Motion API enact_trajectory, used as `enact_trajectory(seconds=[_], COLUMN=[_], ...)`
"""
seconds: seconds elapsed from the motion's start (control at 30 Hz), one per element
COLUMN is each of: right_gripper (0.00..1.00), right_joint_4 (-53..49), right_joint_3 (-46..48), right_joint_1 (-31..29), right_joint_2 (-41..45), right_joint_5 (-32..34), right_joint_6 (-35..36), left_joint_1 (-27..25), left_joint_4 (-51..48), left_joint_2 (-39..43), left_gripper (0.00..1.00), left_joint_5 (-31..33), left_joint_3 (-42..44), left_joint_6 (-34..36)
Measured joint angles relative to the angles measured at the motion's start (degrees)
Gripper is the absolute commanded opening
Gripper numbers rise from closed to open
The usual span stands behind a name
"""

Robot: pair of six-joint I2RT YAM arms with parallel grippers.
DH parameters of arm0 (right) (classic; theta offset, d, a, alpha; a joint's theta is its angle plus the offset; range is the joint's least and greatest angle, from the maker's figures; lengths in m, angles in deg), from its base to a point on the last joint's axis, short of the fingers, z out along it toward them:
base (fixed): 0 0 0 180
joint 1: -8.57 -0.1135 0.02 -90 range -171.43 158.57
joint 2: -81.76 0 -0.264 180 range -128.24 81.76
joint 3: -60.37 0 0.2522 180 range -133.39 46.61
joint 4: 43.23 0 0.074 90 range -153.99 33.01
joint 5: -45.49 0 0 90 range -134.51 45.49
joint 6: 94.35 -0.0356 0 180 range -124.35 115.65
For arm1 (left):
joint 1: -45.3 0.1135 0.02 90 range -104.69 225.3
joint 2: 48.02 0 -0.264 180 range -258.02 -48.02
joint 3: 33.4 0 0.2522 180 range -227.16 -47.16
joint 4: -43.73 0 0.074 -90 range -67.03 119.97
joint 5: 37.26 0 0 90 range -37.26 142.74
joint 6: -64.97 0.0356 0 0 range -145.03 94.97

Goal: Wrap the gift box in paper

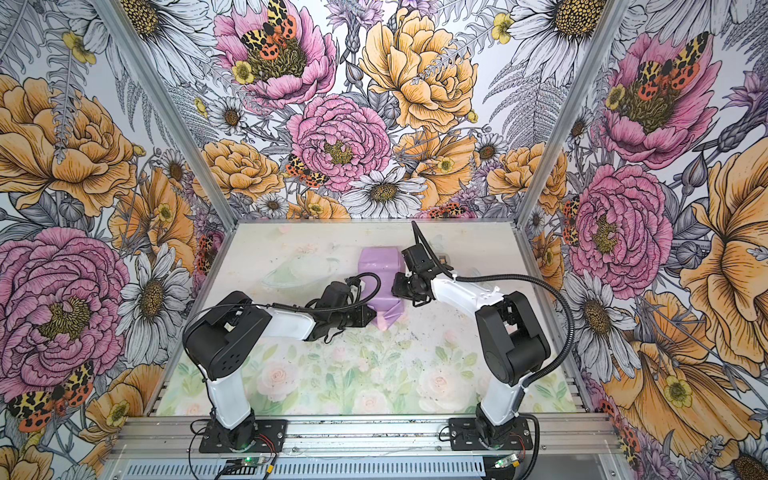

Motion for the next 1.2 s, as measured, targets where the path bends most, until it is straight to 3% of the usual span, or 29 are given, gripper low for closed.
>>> enact_trajectory(seconds=[0.23,0.37,0.67,0.8,0.97,1.1,1.2], right_gripper=[0.53,0.55,0.55,0.55,0.54,0.45,0.39], right_joint_4=[0.0,-0.4,-0.9,-0.9,-1.3,-1.2,0.5], right_joint_3=[0.2,0.5,5.4,11.0,17.3,19.8,20.3], right_joint_1=[-0.3,-0.3,1.3,1.8,1.9,1.9,1.7], right_joint_2=[0.0,0.7,9.8,14.4,17.0,16.7,14.4], right_joint_5=[0.4,0.6,0.9,0.8,1.0,1.7,2.2], right_joint_6=[-0.5,-0.7,-2.1,-3.8,-5.9,-6.8,-7.1], left_joint_1=[-1.1,-1.5,-1.9,-0.4,4.2,5.3,4.5], left_joint_4=[1.4,1.1,-8.8,-15.0,-19.6,-21.2,-21.6], left_joint_2=[-0.2,2.4,22.3,28.3,29.1,27.2,25.3], left_gripper=[0.19,0.26,0.53,0.54,0.51,0.45,0.46], left_joint_5=[4.1,5.2,8.8,9.4,8.8,8.2,7.5], left_joint_3=[0.1,1.4,2.5,2.4,3.0,3.5,3.5], left_joint_6=[0.6,1.8,5.0,4.9,4.2,4.0,4.3])
